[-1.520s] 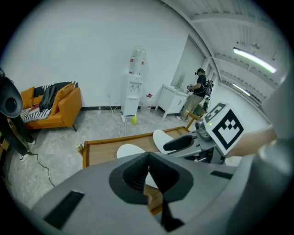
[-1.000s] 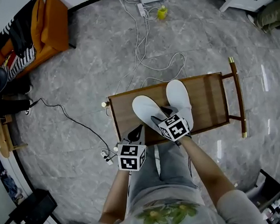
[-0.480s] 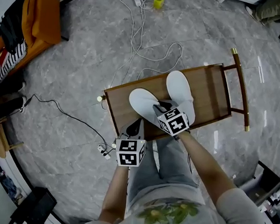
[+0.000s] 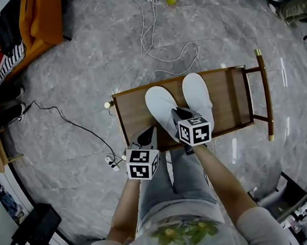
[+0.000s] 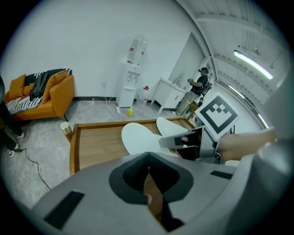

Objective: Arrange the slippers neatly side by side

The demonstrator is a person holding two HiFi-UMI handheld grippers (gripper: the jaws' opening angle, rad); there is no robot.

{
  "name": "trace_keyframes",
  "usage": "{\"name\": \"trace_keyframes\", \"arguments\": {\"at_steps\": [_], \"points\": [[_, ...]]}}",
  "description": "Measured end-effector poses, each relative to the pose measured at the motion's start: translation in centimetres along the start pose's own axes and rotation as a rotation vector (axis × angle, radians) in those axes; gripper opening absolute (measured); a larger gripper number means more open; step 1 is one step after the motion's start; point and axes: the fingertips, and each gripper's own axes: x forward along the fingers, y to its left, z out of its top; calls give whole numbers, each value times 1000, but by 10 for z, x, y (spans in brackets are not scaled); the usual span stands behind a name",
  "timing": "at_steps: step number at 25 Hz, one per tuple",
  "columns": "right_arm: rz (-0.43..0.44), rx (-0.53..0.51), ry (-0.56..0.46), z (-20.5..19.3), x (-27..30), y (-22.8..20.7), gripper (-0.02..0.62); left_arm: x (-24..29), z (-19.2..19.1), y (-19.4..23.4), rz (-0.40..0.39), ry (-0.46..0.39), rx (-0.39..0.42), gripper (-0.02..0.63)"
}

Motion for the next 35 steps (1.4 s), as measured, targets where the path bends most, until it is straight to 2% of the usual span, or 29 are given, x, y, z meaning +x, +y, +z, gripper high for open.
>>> {"name": "trace_keyframes", "arguments": {"at_steps": [4,10,16,20,26,31,35], "points": [[-18,98,-44,7,-7,-3,38,2,2,1,-4,2,3,15],[-60,136,-57,4,-12,-14,38,2,4,0,-11,1,7,15],[-81,230,-72,2,-15,-26,38,5,2,-3,-22,5,6,15],[-104,239,-82,2,-18,-31,40,5,1,-5,-28,6,4,14],[-101,182,-97,3,-20,-31,51,5,-1,-10,-36,6,7,15],[-116,63,-103,3,-24,-28,120,3,-3,-14,-34,9,18,15],[-130,-24,-122,7,-34,-22,147,-4,2,-19,-32,2,32,15]]}}
